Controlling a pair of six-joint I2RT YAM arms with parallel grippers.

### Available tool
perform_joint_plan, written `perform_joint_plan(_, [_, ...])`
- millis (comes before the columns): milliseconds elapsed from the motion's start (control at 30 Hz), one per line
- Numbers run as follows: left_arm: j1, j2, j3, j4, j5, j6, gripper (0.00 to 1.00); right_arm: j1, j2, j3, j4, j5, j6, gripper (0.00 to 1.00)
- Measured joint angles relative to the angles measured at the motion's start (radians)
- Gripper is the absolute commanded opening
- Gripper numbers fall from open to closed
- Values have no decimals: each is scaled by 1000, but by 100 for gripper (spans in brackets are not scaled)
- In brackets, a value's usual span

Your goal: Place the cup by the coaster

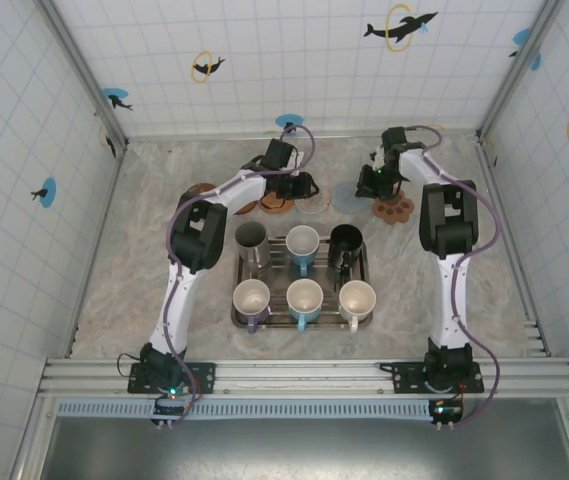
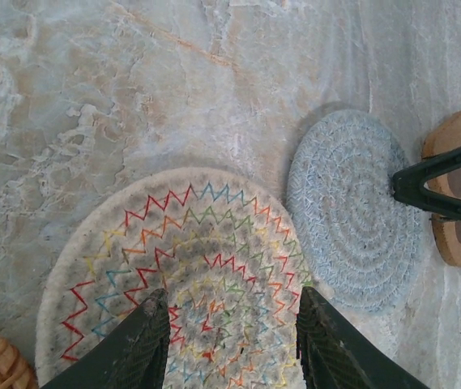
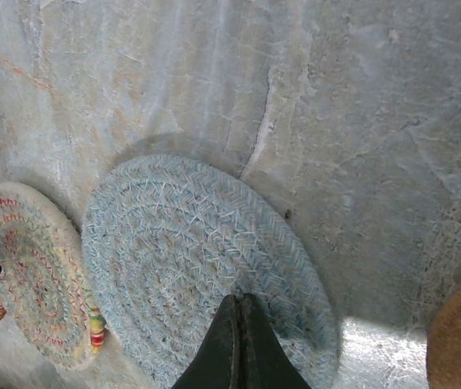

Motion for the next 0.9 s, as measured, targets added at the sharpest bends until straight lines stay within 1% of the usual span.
perform_joint_plan(200, [0,-12,-3,2,0,0,44,0,0,0,-1,0,-1,0])
perform_joint_plan(567, [0,-144,-7,29,-5,0,45,-3,-5,-11,7,-1,-1,0])
perform_joint_plan(900, [0,-200,-28,29,-27,0,45,-5,-33,-61,24,0,-2,0])
